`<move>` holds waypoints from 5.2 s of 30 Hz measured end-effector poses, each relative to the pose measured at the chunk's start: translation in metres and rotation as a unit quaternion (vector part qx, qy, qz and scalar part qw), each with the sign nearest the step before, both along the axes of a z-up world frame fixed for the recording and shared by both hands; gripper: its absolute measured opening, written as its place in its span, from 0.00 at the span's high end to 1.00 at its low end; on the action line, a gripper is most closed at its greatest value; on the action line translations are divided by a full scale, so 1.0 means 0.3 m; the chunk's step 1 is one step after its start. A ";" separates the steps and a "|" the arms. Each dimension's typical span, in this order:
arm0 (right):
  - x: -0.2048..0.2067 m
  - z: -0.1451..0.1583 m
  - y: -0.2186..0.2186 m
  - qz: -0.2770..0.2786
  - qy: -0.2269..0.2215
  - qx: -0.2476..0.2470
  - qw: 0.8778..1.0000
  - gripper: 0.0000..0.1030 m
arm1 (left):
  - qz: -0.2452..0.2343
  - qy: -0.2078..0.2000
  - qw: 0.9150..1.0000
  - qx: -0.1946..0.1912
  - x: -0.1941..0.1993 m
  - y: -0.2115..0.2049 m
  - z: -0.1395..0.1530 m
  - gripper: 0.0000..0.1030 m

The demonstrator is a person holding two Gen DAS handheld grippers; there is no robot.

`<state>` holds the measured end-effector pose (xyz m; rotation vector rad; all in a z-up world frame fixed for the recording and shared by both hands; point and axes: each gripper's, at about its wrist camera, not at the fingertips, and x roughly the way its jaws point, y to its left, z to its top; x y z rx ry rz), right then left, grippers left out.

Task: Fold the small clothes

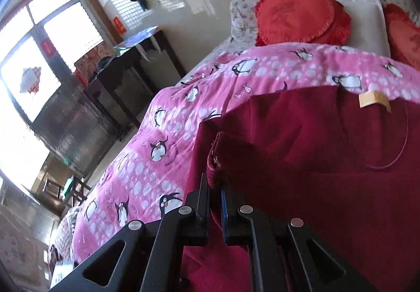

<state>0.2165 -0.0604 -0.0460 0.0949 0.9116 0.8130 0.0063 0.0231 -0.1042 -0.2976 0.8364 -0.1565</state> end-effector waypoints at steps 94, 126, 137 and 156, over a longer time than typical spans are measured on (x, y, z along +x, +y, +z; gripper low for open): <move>-0.156 -0.155 -0.634 -0.194 -0.082 -0.168 0.963 0.07 | 0.037 -0.014 0.996 0.077 0.440 0.042 0.001 0.58; -0.161 -0.157 -0.619 -0.187 -0.083 -0.174 0.963 0.02 | 0.038 -0.010 0.994 0.097 0.471 0.013 0.000 0.57; -0.164 -0.148 -0.592 -0.172 -0.066 -0.214 0.959 0.00 | 0.031 -0.010 0.995 0.098 0.472 0.008 0.002 0.53; -0.799 -0.153 -0.727 -0.124 -0.014 -0.173 0.977 0.00 | -0.076 0.038 0.985 0.150 0.480 -0.111 0.010 0.00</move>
